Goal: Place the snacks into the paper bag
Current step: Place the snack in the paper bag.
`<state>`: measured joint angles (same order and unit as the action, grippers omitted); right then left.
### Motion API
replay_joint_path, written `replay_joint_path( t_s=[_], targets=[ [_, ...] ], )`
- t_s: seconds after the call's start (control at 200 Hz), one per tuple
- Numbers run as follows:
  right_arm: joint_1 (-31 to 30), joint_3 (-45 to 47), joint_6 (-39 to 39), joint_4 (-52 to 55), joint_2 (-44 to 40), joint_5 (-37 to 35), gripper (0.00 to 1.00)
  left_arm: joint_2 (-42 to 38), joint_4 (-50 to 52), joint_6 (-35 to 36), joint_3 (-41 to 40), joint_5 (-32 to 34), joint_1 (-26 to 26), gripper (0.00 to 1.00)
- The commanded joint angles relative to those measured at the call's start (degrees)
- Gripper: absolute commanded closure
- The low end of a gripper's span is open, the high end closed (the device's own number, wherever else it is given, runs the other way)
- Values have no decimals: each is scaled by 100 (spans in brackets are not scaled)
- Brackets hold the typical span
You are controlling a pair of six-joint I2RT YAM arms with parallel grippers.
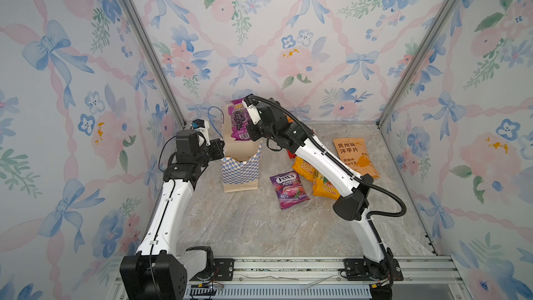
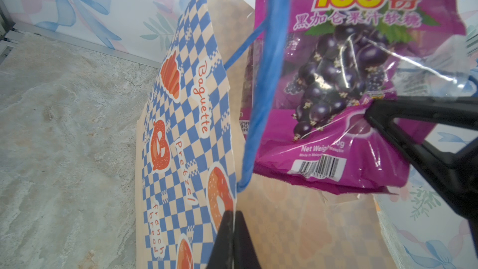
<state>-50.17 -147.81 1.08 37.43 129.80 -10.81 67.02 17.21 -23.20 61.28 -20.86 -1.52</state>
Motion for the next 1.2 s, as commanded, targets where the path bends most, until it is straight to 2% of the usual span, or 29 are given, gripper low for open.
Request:
replay_joint_path(
  t_s=[0.0,0.235,0.39,1.0,1.045,1.19],
  targets=[
    [-120,-292,125,-721,34,-172,100,-23,-135,0,5,-58,29,100],
    [-315,-262,-94,-960,212,-859,100,-58,-139,17,-15,-33,29,100],
    [-326,-163,-104,-1109,248,-1066,100,-61,-134,36,-23,-32,29,100],
    [-318,-134,-25,-966,371,-1026,100,-44,-136,53,-31,-3,20,100],
    [-316,-126,-21,-966,372,-1020,92,-42,-132,53,-32,-1,16,100],
    [-317,-117,-15,-991,363,-1010,92,-23,-134,53,-24,1,20,100]
  ],
)
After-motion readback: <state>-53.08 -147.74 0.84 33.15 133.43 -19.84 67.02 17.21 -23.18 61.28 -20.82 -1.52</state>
